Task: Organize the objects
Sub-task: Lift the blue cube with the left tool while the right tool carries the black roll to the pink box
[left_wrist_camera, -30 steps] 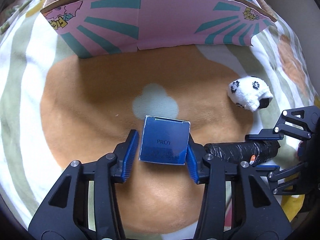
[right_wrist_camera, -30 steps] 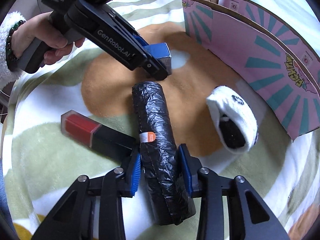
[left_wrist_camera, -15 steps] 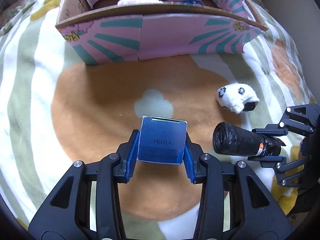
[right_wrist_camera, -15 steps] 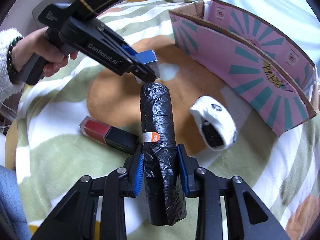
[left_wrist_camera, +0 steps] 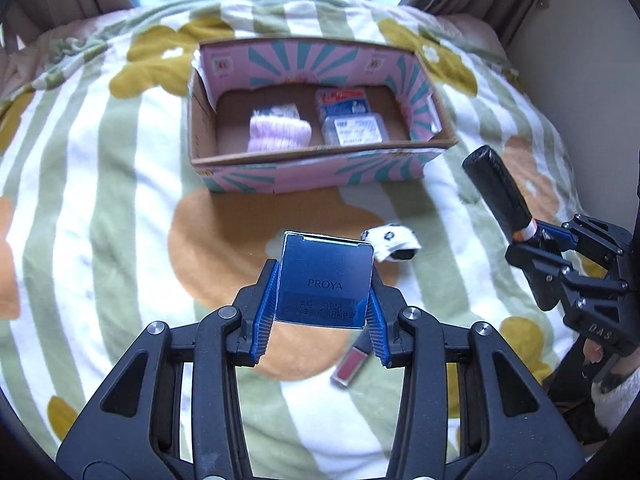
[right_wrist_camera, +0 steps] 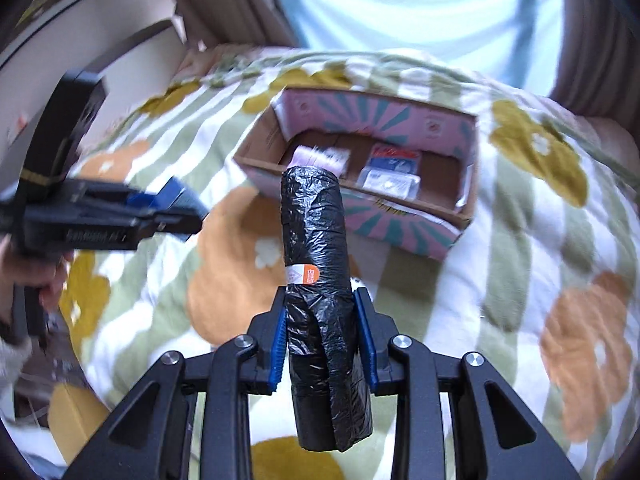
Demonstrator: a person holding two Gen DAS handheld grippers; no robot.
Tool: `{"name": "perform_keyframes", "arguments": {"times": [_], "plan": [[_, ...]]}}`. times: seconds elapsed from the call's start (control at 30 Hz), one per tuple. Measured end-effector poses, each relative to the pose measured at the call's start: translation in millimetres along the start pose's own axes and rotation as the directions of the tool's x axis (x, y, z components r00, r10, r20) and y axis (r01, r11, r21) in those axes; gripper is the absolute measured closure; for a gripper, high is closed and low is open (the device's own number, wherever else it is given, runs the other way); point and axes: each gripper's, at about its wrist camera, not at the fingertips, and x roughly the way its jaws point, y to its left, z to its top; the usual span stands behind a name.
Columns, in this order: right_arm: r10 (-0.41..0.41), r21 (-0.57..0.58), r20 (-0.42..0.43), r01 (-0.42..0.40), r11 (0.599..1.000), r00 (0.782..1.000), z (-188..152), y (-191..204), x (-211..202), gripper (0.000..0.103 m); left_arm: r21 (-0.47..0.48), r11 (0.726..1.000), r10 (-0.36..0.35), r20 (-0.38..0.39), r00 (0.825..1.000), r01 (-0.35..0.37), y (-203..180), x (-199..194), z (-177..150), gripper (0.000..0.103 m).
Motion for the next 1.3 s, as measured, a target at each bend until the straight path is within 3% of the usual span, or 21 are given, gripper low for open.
{"name": "perform_keyframes", "arguments": {"times": [0.27,0.5,0.87,1.3], "plan": [[-0.117,0.110,0.031,0.112,0.987,0.993,25,12,-63,0.075,-0.053,0.998,0.038,0.051,0.998,-0.036,-11,-83,1,0.066],[-0.173,0.205,0.019,0.165,0.965,0.985,17,21,-104,0.075,-0.107,0.994,0.031,0.068,0.997,-0.024,-11,-132,-18,0.066],[-0.187,0.239,0.017,0.178,0.955,0.982,16,22,-112,0.075,-0.095,0.995,0.030,0.071,0.997,-0.023,-16,-141,-16,0.066],[-0.183,0.223,0.054,0.167,0.960,0.982,67,2,-101,0.075,-0.089,0.996,0.025,0.100,0.995,-0.016,-13,-129,44,0.066]]}}
